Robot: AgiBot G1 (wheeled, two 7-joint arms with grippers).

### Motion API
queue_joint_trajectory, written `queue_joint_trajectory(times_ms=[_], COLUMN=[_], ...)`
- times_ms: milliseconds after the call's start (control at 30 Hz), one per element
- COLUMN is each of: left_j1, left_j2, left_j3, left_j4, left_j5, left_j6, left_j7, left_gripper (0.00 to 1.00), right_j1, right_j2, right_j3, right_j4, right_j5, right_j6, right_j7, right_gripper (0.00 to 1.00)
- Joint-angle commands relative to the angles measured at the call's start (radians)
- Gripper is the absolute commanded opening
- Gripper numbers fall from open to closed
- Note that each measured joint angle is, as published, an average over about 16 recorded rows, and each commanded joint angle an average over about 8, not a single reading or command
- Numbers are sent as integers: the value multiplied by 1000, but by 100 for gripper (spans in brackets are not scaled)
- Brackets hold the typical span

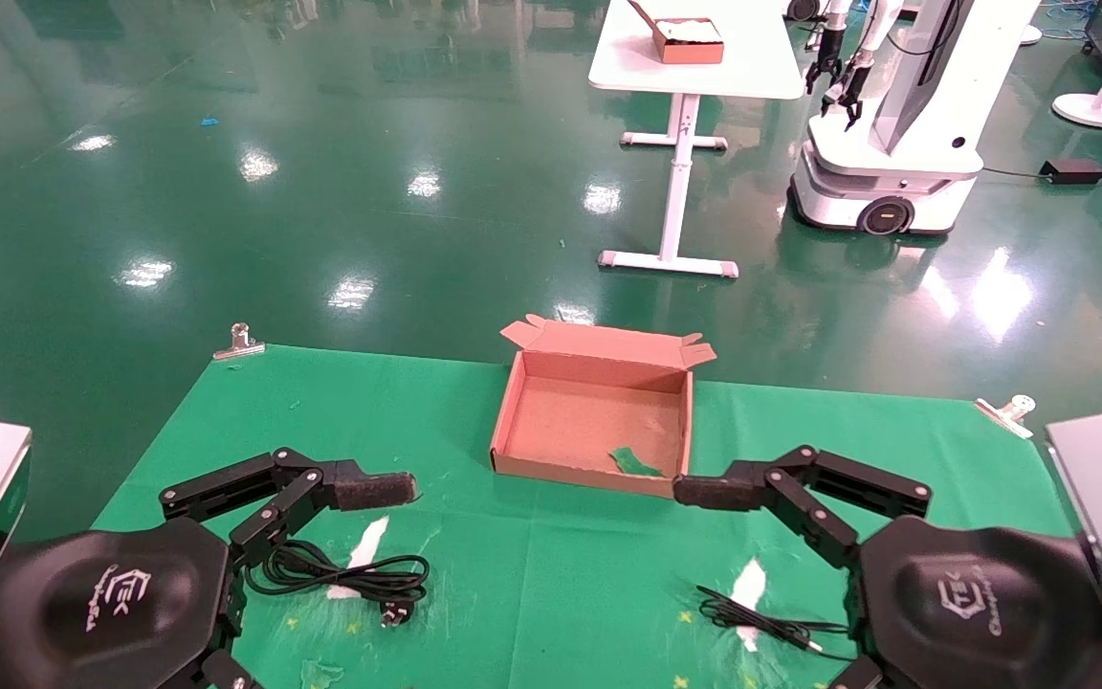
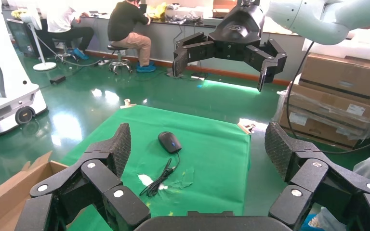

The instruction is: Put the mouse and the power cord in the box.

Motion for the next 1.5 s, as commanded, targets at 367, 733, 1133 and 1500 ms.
queue_joint_trajectory(times_ms=[367,733,1133,1500], left_j1=[-67,-288,-529,-587], left_j2=[16,135,350,516], left_j3=[47,236,456,513], left_j4=[48,310,751,1050], left_j5=[119,431,827,974], left_j6=[40,81,-40,-337], left_j7=[51,232,546,708], left_gripper=[100,100,100,100], right_j1=[11,180,407,499], right_j2=[-7,-45,-211,-403], right_j3=[-26,-171,-359,-440], right_j4=[-56,-306,-716,-1016], right_j5=[-59,-319,-728,-885], right_j6=[-26,-82,61,223], right_j7=[-37,-200,-470,-689], right_gripper=[100,100,100,100])
